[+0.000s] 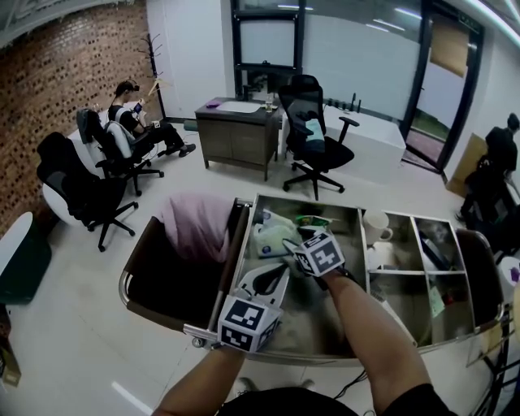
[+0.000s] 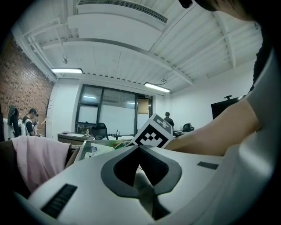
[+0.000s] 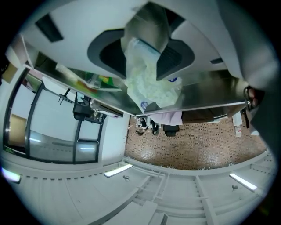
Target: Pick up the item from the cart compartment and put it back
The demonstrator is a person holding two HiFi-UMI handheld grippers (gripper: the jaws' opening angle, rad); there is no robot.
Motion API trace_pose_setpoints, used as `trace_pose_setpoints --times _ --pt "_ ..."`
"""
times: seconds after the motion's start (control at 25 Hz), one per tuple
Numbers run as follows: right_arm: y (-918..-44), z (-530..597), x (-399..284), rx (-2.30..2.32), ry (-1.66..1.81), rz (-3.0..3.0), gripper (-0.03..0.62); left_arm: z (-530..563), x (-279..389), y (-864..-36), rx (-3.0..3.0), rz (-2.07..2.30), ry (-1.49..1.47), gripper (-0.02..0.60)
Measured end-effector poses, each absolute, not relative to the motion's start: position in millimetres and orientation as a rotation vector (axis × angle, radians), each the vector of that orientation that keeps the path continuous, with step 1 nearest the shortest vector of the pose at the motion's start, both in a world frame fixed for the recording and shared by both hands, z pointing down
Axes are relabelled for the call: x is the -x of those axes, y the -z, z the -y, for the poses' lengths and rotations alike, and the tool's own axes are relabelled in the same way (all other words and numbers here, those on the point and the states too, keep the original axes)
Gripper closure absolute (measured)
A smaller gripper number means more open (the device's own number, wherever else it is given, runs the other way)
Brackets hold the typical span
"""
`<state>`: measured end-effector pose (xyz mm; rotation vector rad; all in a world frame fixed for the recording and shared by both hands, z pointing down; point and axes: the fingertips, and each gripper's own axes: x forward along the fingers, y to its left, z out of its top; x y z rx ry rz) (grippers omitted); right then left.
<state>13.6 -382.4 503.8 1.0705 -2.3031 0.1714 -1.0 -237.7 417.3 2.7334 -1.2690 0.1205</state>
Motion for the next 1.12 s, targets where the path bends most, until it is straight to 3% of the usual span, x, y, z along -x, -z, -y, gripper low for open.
trace_pose_setpoints --times 0.24,0.32,0.64,1.12 --pt "-524 383 -7 -1.034 -0.194 2.254 0.368 237 1 -418 -2.732 1.26 -0.108 0.581" --pt "-531 384 -11 -1.046 -0.18 2.209 0.439 236 0 -418 -2.741 1.256 -0.111 0.581" --pt "-525 381 -17 -1.062 -0.177 2.161 0.563 234 0 -414 -2.754 1.254 -0.099 0.581" --pt "-450 357 -47 -1.329 -0.264 2.316 0.571 232 1 -413 -2.763 1.25 -0.085 0.581"
